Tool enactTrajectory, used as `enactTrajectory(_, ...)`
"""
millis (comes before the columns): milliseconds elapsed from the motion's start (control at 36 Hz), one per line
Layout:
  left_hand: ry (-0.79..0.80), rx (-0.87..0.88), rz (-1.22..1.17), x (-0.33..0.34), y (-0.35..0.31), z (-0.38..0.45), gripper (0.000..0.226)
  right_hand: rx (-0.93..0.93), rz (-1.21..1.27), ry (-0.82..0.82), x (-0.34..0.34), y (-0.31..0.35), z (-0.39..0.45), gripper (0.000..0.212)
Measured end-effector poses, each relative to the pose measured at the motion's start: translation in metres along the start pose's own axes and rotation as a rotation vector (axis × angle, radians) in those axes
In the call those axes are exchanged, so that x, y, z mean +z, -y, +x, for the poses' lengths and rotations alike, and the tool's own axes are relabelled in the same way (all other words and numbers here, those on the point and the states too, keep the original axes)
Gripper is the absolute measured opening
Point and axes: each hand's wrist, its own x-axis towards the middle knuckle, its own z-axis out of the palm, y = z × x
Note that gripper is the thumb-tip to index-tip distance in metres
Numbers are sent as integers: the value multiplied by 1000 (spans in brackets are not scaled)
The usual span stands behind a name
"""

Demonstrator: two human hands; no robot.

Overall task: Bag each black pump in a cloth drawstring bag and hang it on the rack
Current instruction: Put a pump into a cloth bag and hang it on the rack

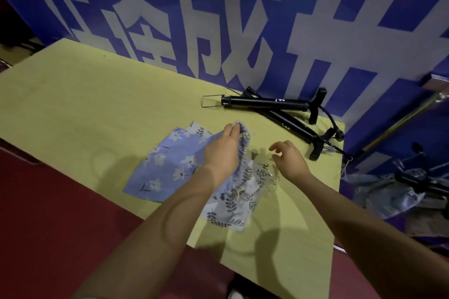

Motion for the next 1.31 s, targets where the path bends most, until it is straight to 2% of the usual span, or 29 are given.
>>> enactTrajectory(83, -17, -27, -120, 3, -2, 4, 80, 51, -38, 59, 7, -8, 0, 22)
enactTrajectory(222, 4, -28, -293, 9, -11, 16, 80, 36, -101, 144, 23, -22, 10, 24)
enactTrajectory(444, 72, -95, -333, 25, -6, 31, 83, -54, -149, 142, 37, -27, 22, 15)
enactTrajectory(611, 109, -90, -306, 33, -2, 30, 86, -60, -126, 143, 39, -27, 25, 11)
enactTrajectory(722, 149, -85, -129, 30, 1, 31, 92, -32, 30, 11, 33, -20, 19, 12)
enactTrajectory(806, 186, -88, -36, 20, 1, 28, 90, -113, 132, -85, 26, -7, 15, 11)
enactTrajectory(889, 211, -101, -39, 11, 3, 27, 91, -215, 165, -90, 21, 9, 14, 12)
enactTrajectory(1083, 181, -49, -29, -10, 11, 23, 89, -382, 38, -34, 29, 51, 9, 6)
enactTrajectory(1306, 110, -21, -8, -38, 15, 18, 88, -411, -146, 17, 26, 73, 10, 13)
